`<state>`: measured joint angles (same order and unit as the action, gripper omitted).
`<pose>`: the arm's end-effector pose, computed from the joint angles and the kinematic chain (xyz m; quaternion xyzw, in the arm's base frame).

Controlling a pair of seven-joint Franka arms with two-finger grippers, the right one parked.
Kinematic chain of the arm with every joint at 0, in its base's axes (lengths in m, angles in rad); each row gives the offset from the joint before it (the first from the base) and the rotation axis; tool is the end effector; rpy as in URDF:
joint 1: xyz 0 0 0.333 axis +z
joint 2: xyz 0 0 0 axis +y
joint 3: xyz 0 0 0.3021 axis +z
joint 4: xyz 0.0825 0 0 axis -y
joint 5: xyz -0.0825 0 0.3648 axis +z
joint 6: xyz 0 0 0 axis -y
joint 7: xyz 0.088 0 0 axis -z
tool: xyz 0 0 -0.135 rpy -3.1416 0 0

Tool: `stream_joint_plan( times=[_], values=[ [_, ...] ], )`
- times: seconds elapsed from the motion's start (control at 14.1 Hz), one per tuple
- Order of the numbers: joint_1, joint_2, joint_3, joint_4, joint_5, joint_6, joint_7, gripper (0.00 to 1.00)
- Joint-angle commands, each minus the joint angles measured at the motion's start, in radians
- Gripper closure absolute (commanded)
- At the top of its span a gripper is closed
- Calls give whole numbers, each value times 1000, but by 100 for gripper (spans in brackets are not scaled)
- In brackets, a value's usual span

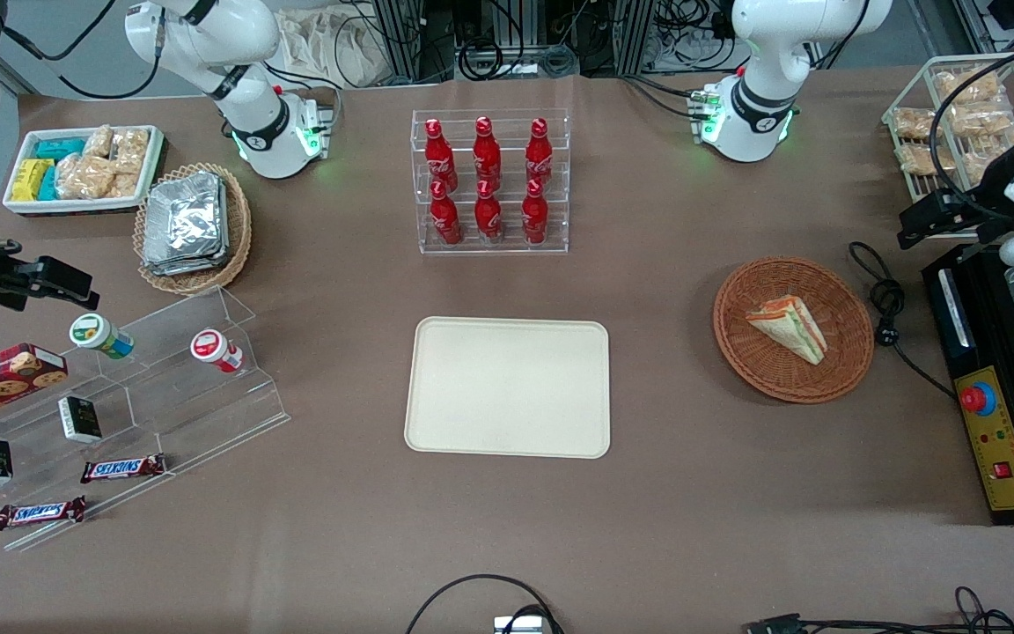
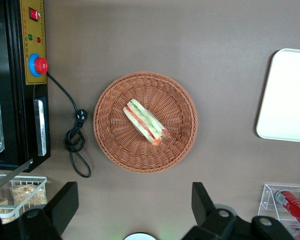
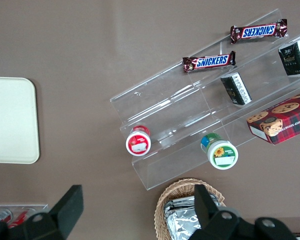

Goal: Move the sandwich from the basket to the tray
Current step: 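Move the left gripper over the wrapped sandwich in the wicker basket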

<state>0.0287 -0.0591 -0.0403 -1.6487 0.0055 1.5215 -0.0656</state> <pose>0.5094 -0.0057 0.5744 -0.9990 -0.0271 0.0339 0.0052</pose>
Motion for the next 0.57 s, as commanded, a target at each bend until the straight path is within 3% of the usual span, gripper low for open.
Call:
stream_joint_plan(
  times=[0.0, 0.5],
  values=[
    [-7, 7, 4, 18, 17, -24, 13, 0],
    [0, 30, 11, -32, 21, -6, -19, 0]
  ],
)
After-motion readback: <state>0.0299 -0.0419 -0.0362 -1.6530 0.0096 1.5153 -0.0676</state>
